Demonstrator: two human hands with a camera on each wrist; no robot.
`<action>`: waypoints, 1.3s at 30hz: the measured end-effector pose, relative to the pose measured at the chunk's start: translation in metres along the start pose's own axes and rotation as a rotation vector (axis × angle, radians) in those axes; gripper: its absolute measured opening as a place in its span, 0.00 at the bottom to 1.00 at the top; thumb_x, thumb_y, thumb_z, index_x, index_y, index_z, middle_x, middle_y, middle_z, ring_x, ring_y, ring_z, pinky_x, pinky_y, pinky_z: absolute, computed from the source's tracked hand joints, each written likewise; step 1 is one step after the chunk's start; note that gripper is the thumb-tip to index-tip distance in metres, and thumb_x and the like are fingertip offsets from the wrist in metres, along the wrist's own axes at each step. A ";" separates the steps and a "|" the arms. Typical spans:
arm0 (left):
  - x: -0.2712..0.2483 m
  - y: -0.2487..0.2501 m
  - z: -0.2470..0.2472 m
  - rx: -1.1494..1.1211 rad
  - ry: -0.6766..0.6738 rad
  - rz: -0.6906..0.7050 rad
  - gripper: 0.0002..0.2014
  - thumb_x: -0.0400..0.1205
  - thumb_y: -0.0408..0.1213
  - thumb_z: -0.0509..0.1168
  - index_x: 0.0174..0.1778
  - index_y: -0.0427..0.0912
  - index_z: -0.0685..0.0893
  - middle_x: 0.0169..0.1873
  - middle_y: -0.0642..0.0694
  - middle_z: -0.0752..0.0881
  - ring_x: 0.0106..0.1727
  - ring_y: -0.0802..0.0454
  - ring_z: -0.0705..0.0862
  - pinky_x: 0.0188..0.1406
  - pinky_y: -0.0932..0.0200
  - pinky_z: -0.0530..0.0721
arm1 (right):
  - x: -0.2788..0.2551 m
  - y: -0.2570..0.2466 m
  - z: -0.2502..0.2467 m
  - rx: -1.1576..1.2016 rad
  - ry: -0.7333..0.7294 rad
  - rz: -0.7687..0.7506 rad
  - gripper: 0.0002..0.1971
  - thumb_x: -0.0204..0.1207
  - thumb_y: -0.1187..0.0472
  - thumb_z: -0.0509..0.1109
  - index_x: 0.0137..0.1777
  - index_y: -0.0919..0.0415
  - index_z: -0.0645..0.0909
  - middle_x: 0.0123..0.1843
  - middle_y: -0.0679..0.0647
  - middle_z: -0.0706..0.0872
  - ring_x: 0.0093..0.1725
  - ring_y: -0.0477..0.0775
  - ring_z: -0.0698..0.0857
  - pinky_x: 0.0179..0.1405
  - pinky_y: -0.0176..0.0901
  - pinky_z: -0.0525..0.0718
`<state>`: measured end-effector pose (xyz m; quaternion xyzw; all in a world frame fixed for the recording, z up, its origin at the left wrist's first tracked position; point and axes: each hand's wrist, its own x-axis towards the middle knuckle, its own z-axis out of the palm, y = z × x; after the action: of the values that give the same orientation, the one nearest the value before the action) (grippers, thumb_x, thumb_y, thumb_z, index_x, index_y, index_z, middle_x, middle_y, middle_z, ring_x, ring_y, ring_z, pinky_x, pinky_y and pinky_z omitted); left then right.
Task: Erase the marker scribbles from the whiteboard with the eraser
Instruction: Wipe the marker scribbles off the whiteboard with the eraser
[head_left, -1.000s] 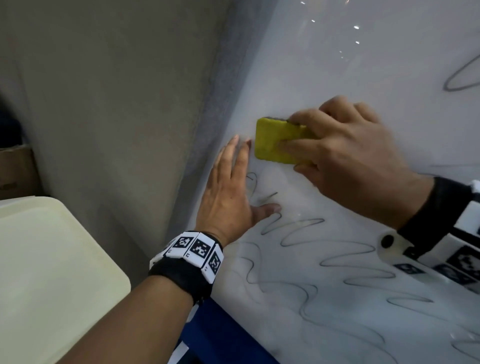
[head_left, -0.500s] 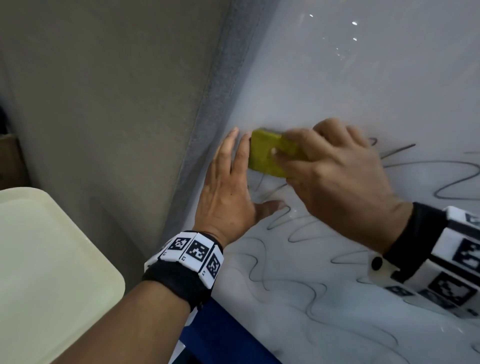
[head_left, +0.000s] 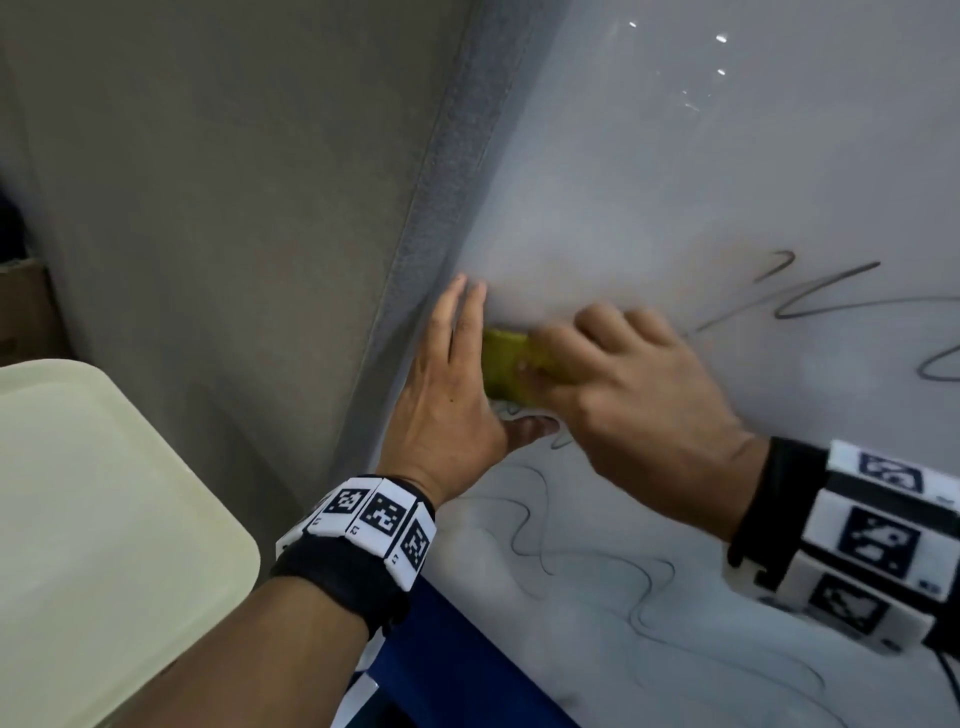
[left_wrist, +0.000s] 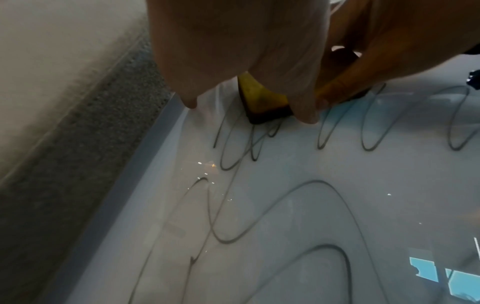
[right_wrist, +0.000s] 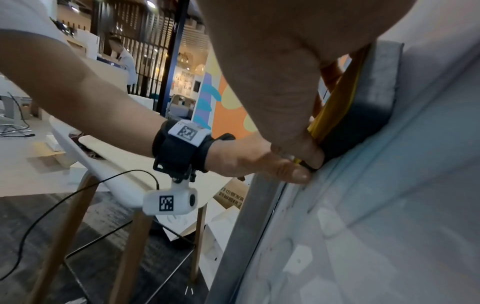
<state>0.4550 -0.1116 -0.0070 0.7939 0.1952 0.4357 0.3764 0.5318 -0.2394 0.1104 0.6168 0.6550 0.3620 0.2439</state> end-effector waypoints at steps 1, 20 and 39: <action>-0.002 -0.001 -0.001 0.005 -0.014 -0.014 0.64 0.61 0.60 0.81 0.87 0.46 0.50 0.85 0.54 0.48 0.86 0.55 0.51 0.78 0.45 0.72 | -0.003 -0.002 0.002 0.016 -0.037 -0.021 0.18 0.70 0.56 0.77 0.60 0.52 0.86 0.60 0.53 0.80 0.55 0.62 0.75 0.47 0.55 0.70; -0.024 -0.023 -0.004 0.021 -0.095 -0.071 0.65 0.64 0.63 0.78 0.86 0.50 0.41 0.86 0.56 0.47 0.85 0.54 0.55 0.79 0.47 0.70 | 0.030 0.015 0.001 -0.016 0.171 0.091 0.13 0.73 0.58 0.77 0.58 0.52 0.88 0.61 0.56 0.84 0.55 0.65 0.80 0.46 0.53 0.64; -0.034 -0.034 0.024 0.085 0.029 -0.078 0.64 0.63 0.68 0.76 0.86 0.40 0.50 0.85 0.42 0.49 0.86 0.46 0.51 0.81 0.41 0.66 | 0.017 -0.009 0.023 0.019 0.075 -0.030 0.17 0.72 0.57 0.78 0.62 0.55 0.87 0.63 0.59 0.82 0.56 0.67 0.79 0.47 0.57 0.73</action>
<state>0.4570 -0.1213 -0.0597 0.7947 0.2498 0.4235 0.3561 0.5414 -0.2189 0.0914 0.5954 0.6761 0.3748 0.2187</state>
